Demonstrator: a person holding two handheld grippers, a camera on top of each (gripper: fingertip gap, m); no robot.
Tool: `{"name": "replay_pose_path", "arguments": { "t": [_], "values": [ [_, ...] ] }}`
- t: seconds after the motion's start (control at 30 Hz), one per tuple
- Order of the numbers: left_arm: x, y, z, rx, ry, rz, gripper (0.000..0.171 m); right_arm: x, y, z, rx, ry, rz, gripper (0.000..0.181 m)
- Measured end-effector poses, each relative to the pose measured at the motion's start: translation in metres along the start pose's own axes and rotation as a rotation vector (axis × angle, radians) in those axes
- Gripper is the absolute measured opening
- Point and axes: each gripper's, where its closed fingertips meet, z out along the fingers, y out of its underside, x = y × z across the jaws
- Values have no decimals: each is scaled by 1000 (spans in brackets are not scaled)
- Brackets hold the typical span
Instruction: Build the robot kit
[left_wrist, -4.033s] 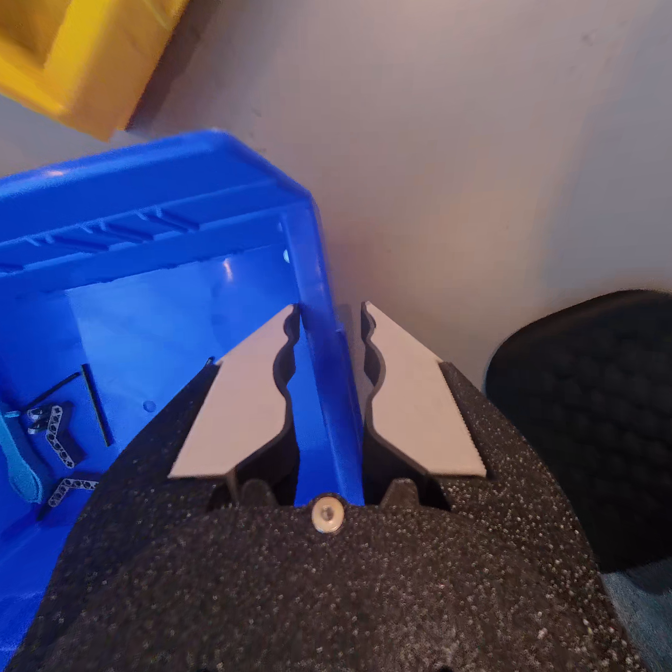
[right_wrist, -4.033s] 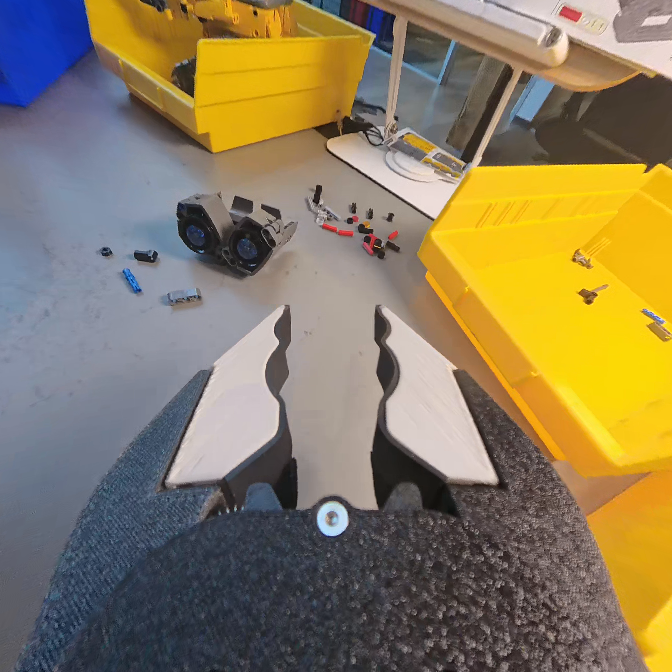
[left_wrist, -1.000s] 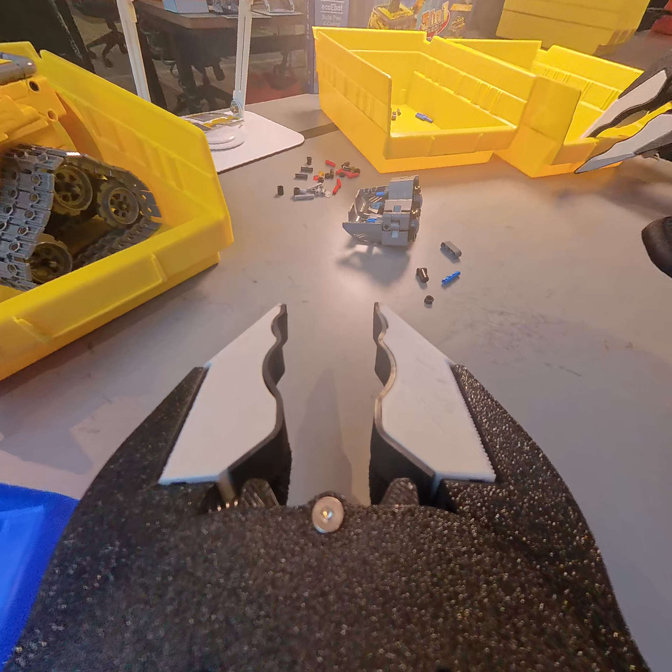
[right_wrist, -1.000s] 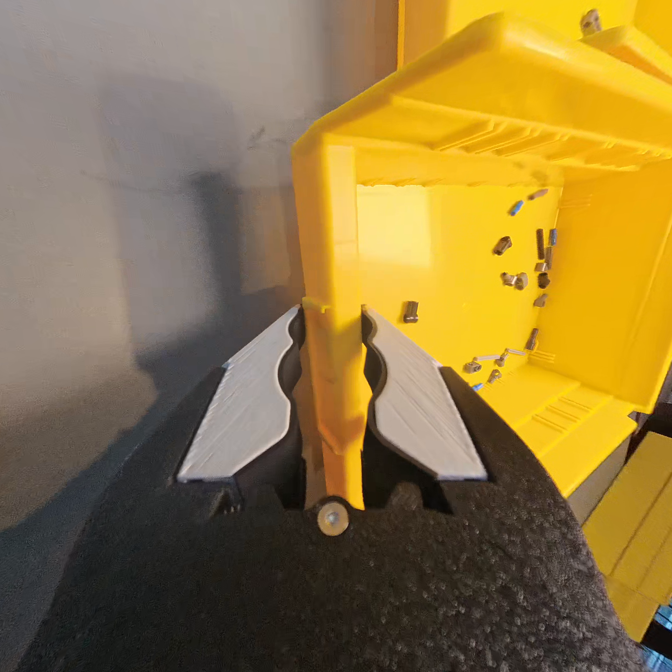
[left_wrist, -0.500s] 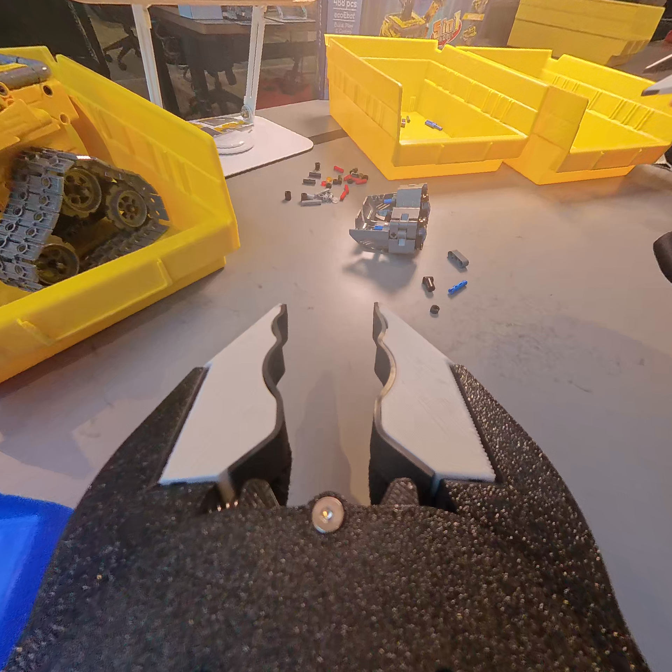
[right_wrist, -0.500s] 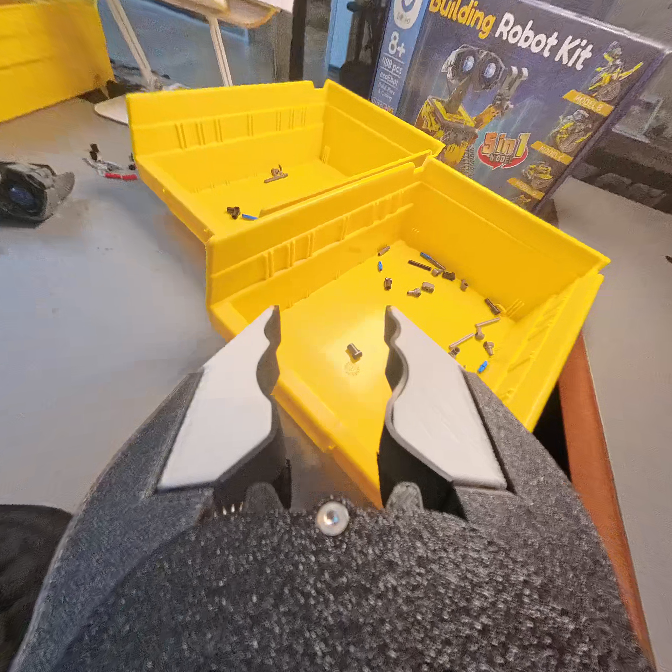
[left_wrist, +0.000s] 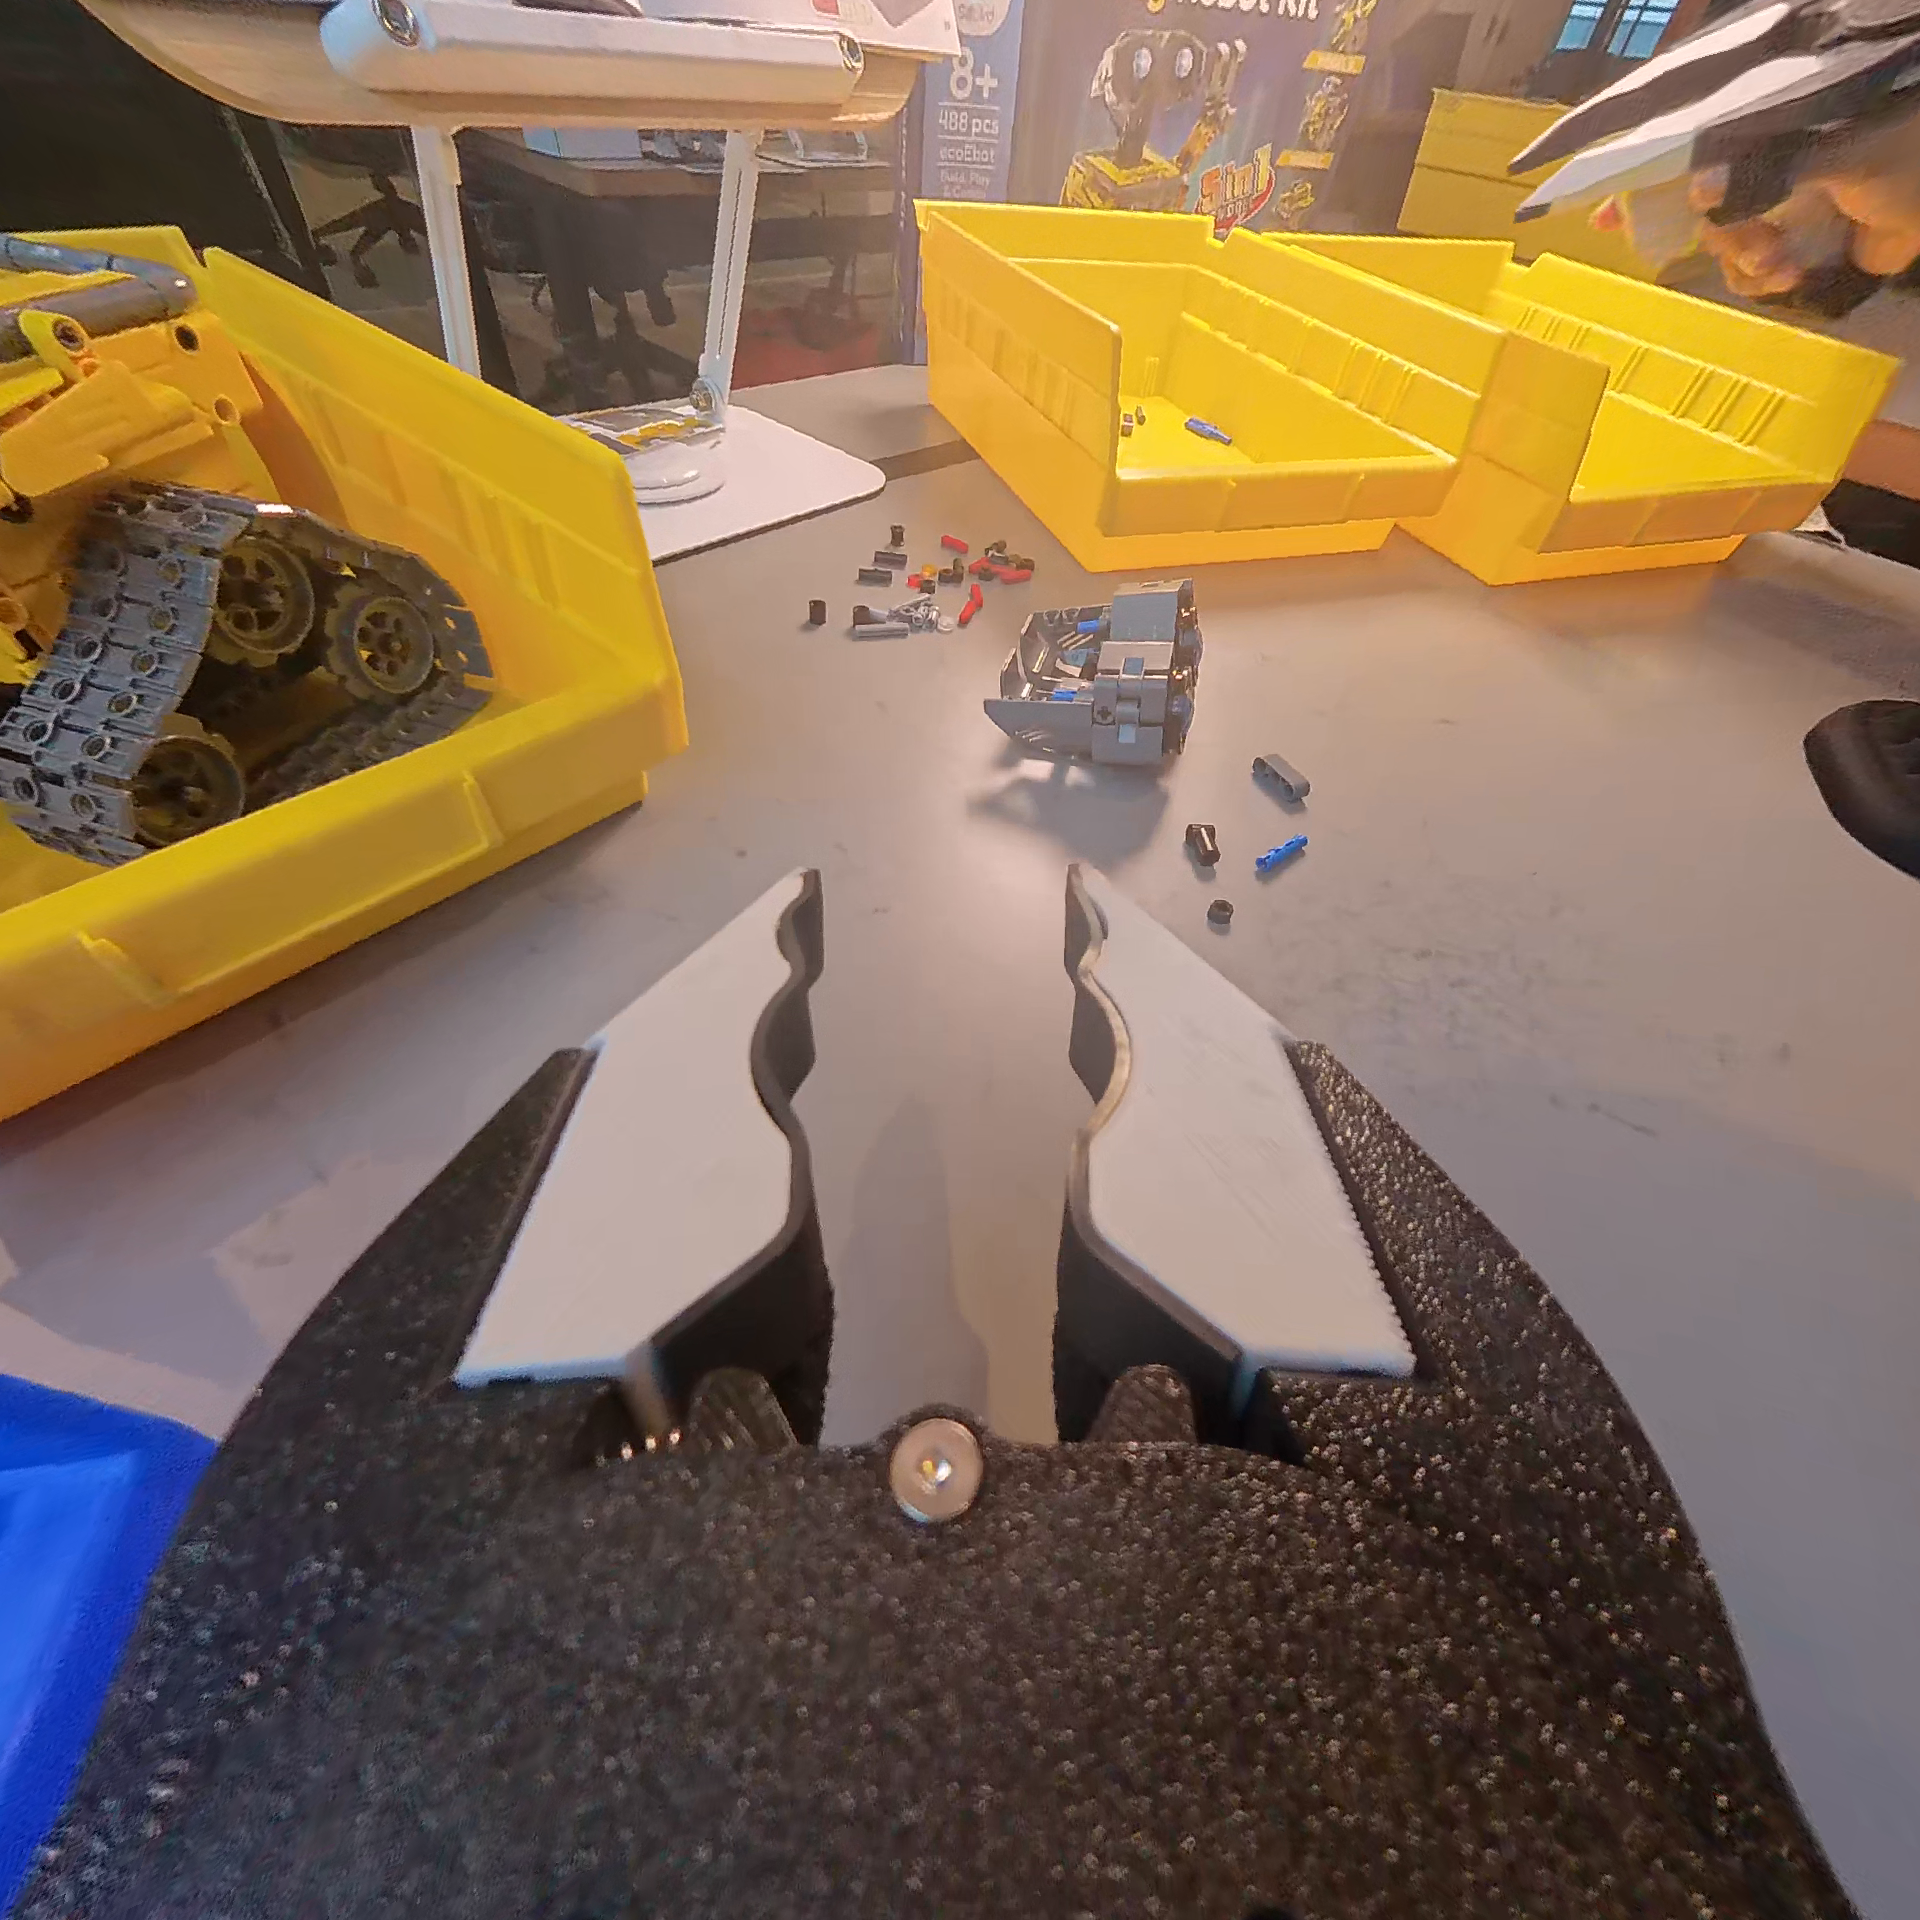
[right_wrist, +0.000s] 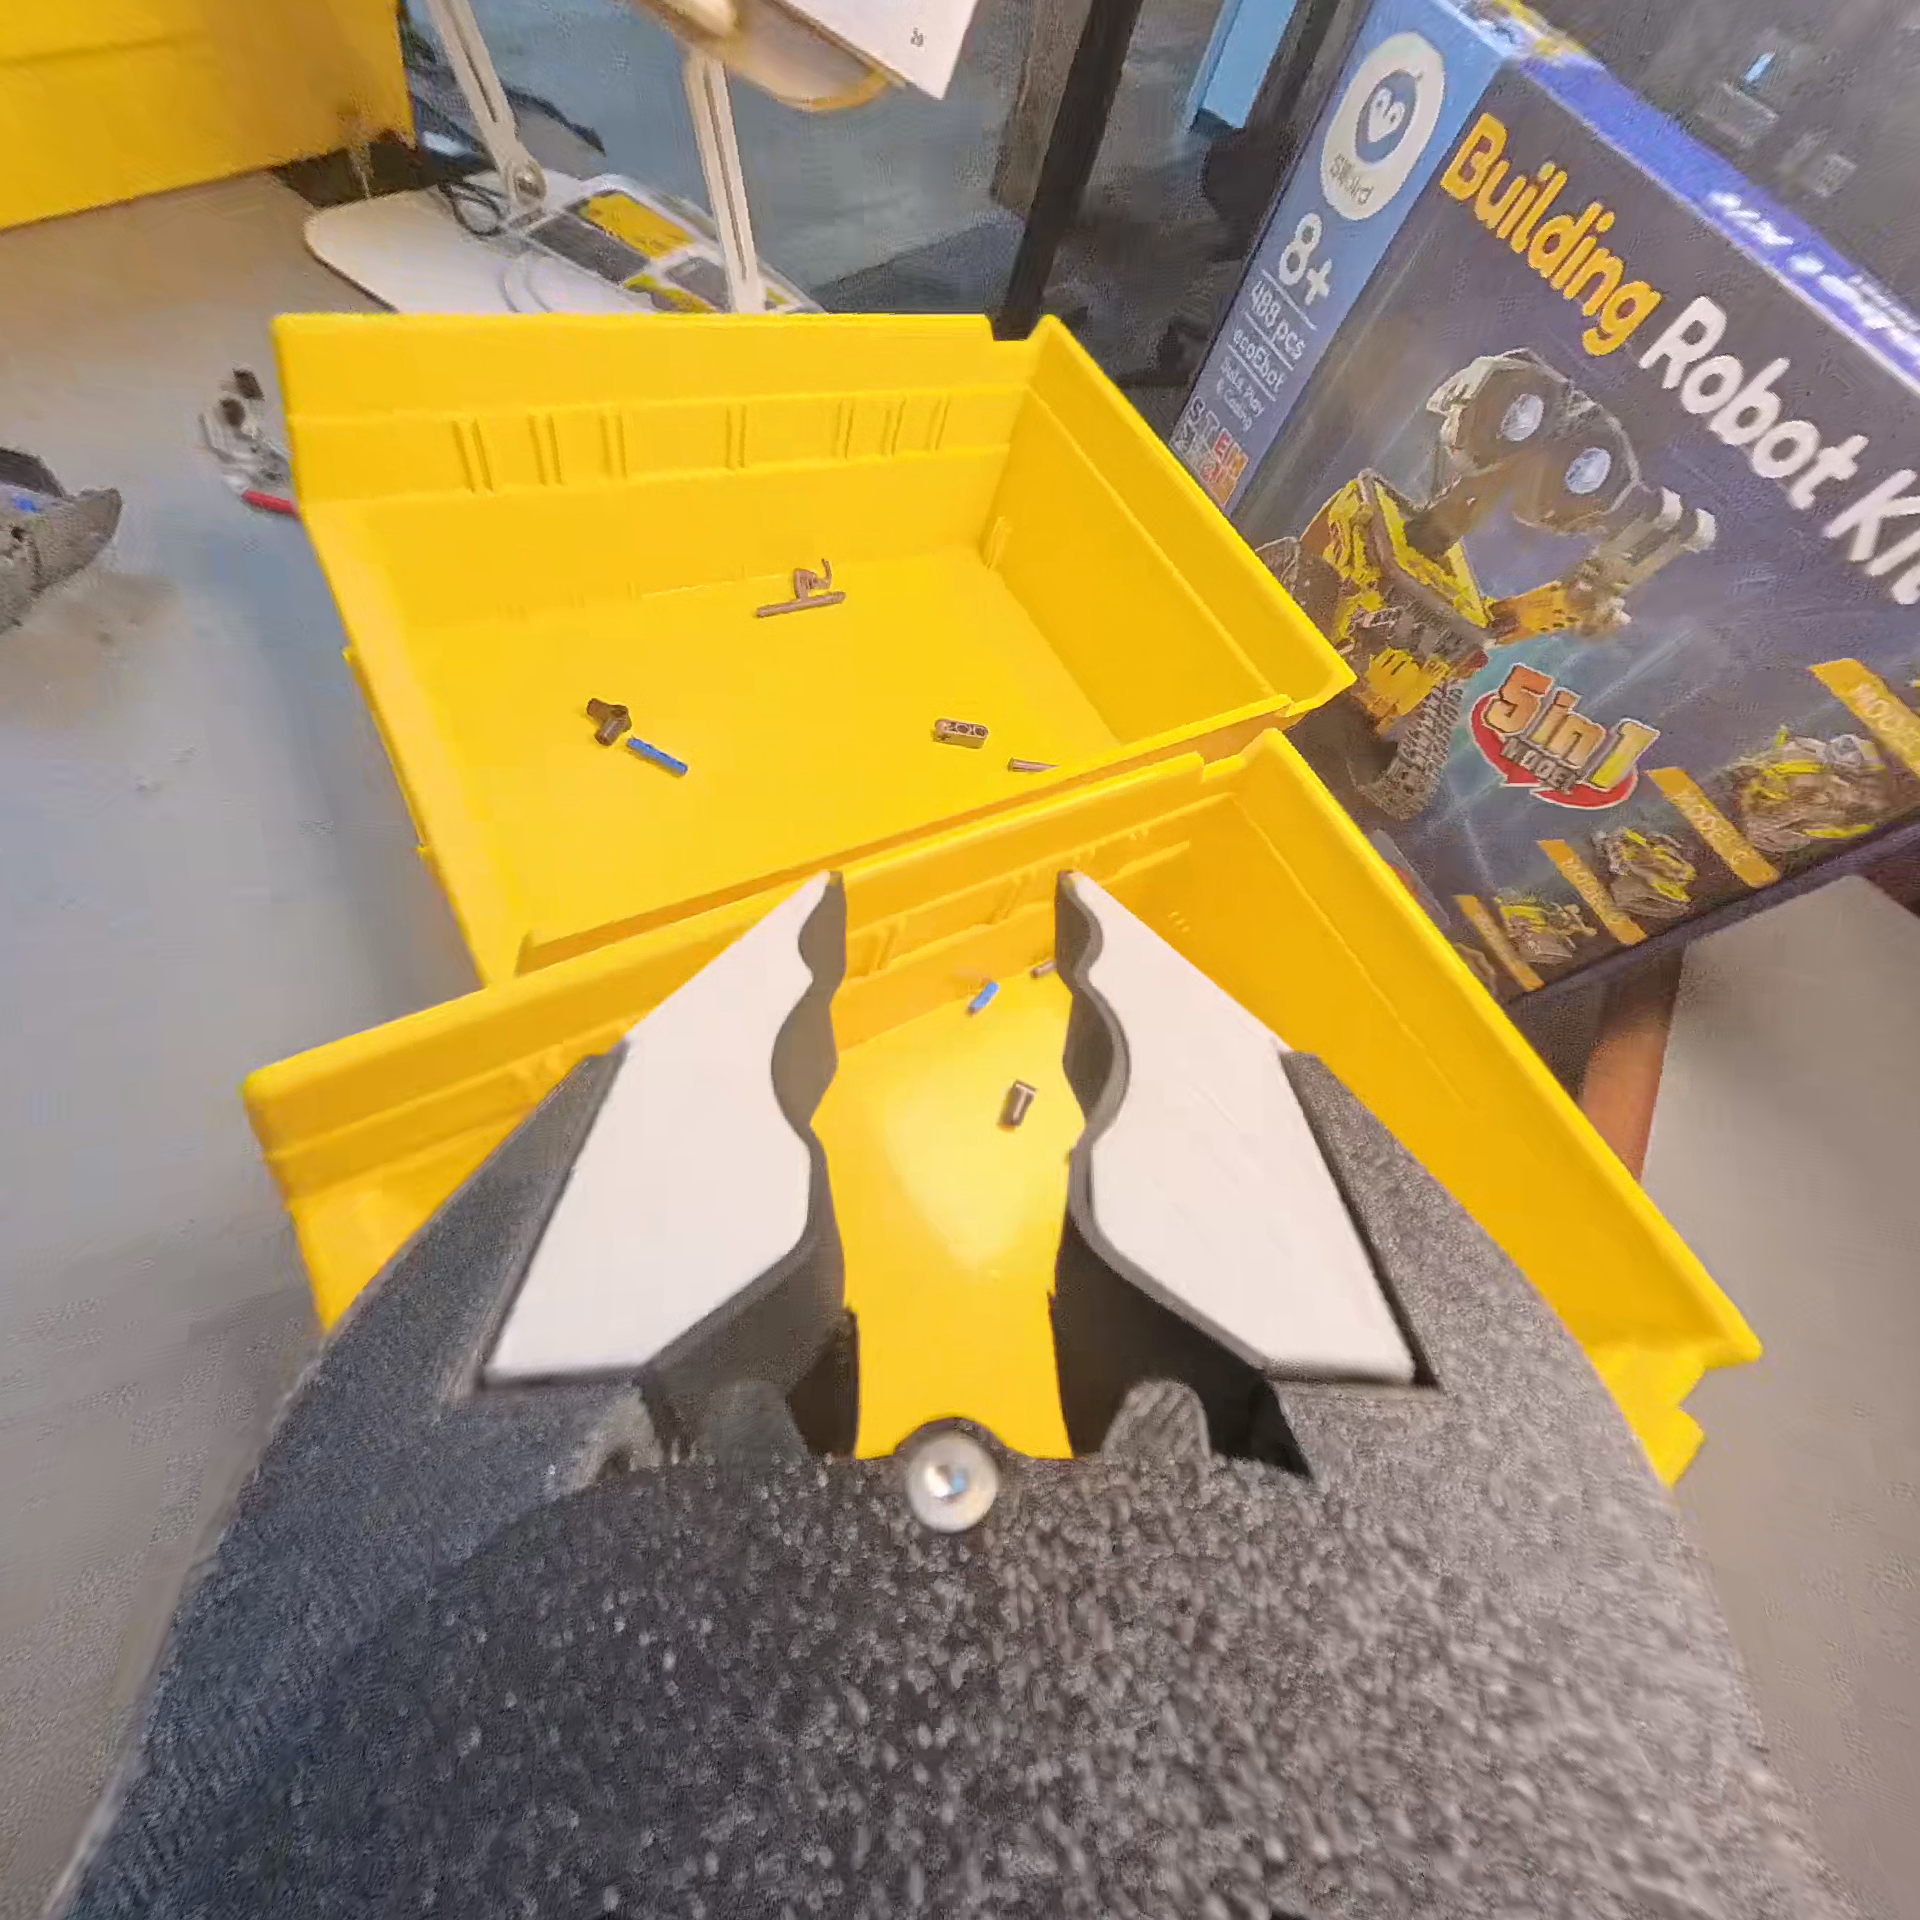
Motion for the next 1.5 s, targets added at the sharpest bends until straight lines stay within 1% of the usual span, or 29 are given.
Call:
{"name": "replay_pose_path", "arguments": {
  "t": [0.17,0.27,0.37,0.53,0.7,0.9,1.0,1.1,1.27,1.43,1.5],
  "values": [
    [0,-1,-1,5,5,-2,46,23,24,39,-181,-150,-85,36],
    [-2,-1,-2,9,0,-8,46,36,49,56,-319,-190,-136,36],
    [-4,-1,-3,10,-6,-15,46,45,74,71,-435,-223,-133,36],
    [-6,-1,-3,10,-10,-23,46,62,103,84,-556,-230,-121,36],
    [-7,-1,-4,16,-9,-33,46,80,119,84,-638,-233,-205,28],
    [-9,0,-3,6,-13,-46,46,80,119,87,-667,-299,-320,22],
    [-10,0,-3,2,-17,-45,46,76,120,97,-666,-321,-326,19],
    [-11,0,-2,2,-21,-45,46,77,128,106,-689,-325,-322,18],
    [-11,2,-1,-9,-22,-48,47,70,132,107,-693,-399,-183,3],
    [-12,1,-1,-6,-22,-50,47,68,133,105,-669,-397,-48,2],
    [-11,0,-2,1,-20,-44,46,65,134,100,-678,-387,-50,2]
  ]
}}
